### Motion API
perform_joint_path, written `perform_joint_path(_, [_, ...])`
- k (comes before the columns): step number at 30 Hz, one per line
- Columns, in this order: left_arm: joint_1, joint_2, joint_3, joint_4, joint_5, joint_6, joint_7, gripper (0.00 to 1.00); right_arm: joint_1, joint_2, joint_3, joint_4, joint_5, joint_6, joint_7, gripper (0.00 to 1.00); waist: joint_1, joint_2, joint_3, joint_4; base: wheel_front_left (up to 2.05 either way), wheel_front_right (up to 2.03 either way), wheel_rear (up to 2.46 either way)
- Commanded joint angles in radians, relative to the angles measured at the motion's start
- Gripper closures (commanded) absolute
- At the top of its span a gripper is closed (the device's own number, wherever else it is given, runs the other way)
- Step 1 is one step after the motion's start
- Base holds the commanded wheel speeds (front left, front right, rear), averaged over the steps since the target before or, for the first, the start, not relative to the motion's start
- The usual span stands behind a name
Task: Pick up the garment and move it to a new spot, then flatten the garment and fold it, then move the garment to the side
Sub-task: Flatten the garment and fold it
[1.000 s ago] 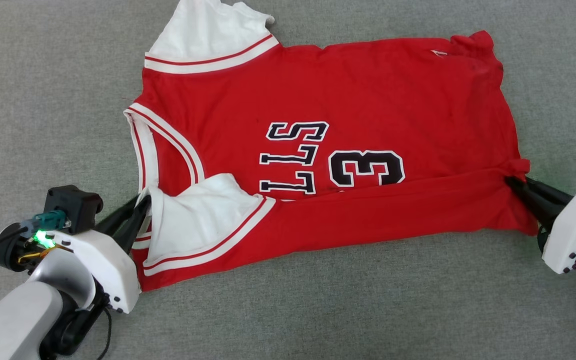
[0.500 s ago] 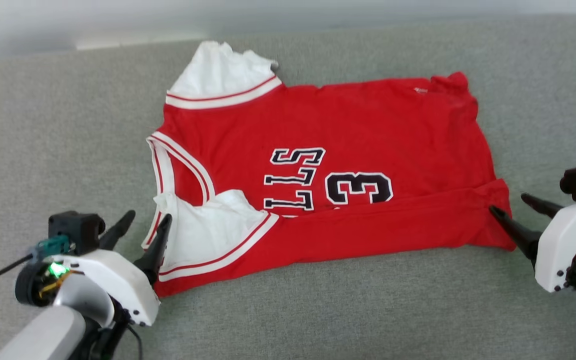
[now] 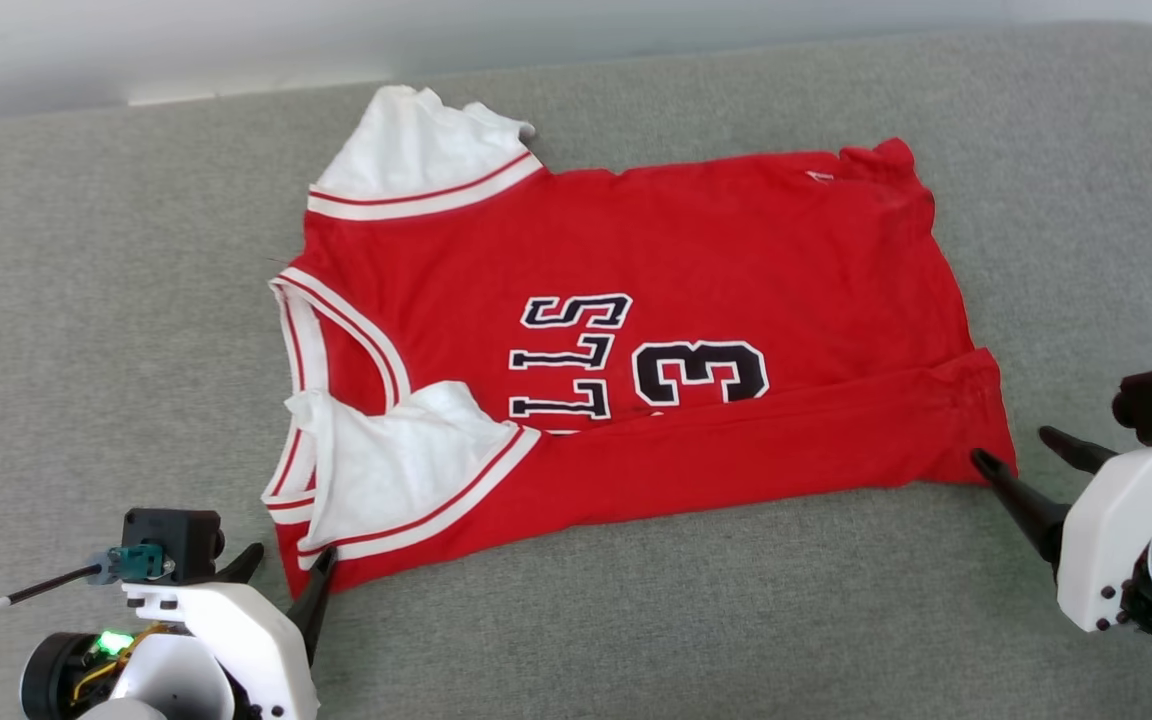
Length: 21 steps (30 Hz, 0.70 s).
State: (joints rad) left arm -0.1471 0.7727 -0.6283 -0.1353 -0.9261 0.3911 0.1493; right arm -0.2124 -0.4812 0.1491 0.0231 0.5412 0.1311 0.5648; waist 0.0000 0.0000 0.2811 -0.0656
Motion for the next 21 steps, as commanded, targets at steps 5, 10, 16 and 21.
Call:
perform_joint_path(5, [0.005,-0.025,-0.031,0.108,-0.023,0.023,0.07,0.0,0.06,0.063,-0.077,-0.118,-0.069,-0.001,0.077,0.0,0.0,0.0,0.054,-0.031,0.0,0.0,0.0])
perform_joint_path(10, [0.023,-0.066,-0.096,0.141,-0.056,-0.045,0.127,1.0,0.062,0.068,-0.091,-0.146,-0.081,-0.001,0.097,0.0,0.0,0.0,0.049,-0.03,0.0,0.0,0.0])
perform_joint_path(16, [-0.018,-0.074,-0.055,0.103,-0.012,-0.059,0.018,1.0,0.063,0.074,-0.117,-0.096,-0.113,-0.001,0.137,0.0,0.0,0.0,0.004,0.02,0.0,0.0,0.0])
perform_joint_path(21, [-0.039,-0.059,-0.041,0.023,0.016,-0.047,-0.014,1.0,0.027,0.096,-0.137,-0.015,-0.141,-0.001,0.148,0.0,0.0,0.0,0.01,0.054,0.0,0.0,0.0])
